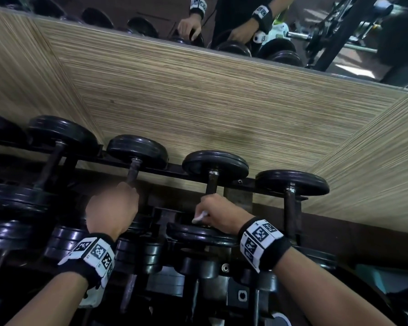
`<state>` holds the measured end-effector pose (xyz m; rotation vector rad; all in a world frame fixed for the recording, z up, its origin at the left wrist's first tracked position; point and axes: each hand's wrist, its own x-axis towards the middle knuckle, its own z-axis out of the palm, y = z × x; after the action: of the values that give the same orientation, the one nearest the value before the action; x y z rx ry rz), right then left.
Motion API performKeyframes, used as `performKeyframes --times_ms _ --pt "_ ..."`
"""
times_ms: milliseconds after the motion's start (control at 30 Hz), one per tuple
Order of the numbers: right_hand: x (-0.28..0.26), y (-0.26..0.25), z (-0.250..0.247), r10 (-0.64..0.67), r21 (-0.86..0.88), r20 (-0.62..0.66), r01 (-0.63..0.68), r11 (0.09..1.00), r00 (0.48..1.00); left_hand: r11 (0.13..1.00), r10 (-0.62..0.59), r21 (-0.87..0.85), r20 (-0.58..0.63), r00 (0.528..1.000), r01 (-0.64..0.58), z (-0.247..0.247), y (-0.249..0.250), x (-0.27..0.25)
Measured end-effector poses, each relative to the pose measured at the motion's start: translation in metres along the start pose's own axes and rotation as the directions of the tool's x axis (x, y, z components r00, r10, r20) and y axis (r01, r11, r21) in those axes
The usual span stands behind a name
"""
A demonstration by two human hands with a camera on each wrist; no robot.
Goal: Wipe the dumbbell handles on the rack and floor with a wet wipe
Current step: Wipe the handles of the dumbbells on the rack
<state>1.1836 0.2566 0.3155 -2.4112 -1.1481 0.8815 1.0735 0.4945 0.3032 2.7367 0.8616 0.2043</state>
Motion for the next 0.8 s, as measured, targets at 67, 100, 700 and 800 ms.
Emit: performKeyframes --times_ms 67,100,700,800 --pt "-0.007 0.009 -0.001 0.011 0.001 0.015 -0.011 1.0 1.0 1.0 -0.006 -0.001 0.001 1.0 0.006 0.0 0.0 0.0" --pt "-0.011 0.013 -0.001 0.024 0.009 0.015 -0.024 1.0 1.0 1.0 -0.01 -0.002 -0.002 1.0 0.01 0.001 -0.001 0.0" --pt "-0.035 0.029 -0.006 0.257 0.355 0.106 -0.278 0.892 0.961 0.999 -0.041 0.006 0.013 0.999 0.041 0.001 0.003 0.0" --pt "-0.03 0.006 -0.008 0.12 0.177 0.029 -0.123 0.977 0.992 0.999 -0.028 0.026 0.026 0.999 0.028 0.001 0.005 0.0"
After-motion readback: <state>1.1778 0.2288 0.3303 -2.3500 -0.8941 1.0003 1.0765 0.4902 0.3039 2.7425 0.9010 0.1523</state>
